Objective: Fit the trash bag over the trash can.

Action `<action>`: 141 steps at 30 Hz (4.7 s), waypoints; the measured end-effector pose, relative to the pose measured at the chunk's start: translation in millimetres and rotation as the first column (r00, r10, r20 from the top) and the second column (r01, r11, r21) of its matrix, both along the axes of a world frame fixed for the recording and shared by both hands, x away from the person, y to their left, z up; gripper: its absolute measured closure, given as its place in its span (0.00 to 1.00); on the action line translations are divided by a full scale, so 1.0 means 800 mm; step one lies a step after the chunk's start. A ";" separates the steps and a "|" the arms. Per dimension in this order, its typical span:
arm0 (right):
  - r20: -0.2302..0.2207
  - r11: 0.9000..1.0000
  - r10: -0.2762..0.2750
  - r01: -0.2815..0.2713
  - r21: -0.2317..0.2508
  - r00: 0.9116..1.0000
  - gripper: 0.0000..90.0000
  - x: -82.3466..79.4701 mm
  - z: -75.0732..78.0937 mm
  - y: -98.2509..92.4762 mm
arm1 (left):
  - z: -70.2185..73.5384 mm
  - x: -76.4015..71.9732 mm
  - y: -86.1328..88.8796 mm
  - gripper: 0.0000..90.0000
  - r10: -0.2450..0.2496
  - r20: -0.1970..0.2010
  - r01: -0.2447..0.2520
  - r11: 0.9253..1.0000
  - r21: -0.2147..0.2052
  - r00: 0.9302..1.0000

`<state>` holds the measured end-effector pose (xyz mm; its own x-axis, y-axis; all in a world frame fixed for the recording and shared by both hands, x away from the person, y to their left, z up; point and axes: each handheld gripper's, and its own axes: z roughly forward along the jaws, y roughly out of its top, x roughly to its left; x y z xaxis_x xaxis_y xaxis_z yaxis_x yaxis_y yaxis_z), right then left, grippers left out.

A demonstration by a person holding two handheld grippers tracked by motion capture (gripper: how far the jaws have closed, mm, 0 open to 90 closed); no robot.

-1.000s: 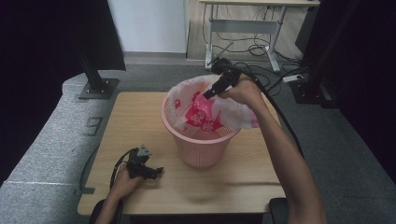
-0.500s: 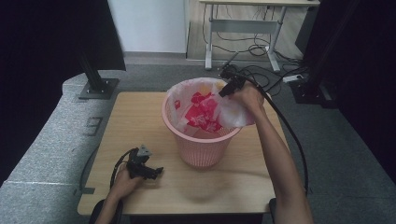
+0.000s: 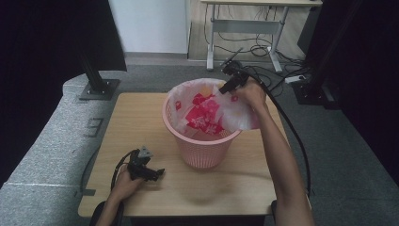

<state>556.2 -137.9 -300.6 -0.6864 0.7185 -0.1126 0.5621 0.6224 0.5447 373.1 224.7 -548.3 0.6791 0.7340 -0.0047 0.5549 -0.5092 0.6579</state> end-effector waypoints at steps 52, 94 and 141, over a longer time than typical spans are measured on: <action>0.047 0.996 0.002 -0.006 0.086 0.999 0.31 -0.041 0.024 -0.020 | 0.000 0.001 -0.002 0.00 -0.003 -0.001 0.003 1.000 0.000 1.000; 0.013 0.997 0.016 -0.016 0.074 1.000 0.70 -0.019 0.002 -0.015 | 0.009 0.002 0.005 0.01 -0.064 -0.060 0.067 0.997 0.050 0.996; 0.034 0.910 0.353 -0.352 0.218 0.935 0.35 -0.202 0.033 -0.053 | 0.273 -0.021 0.008 0.15 -0.389 -0.038 0.386 0.920 -0.070 0.920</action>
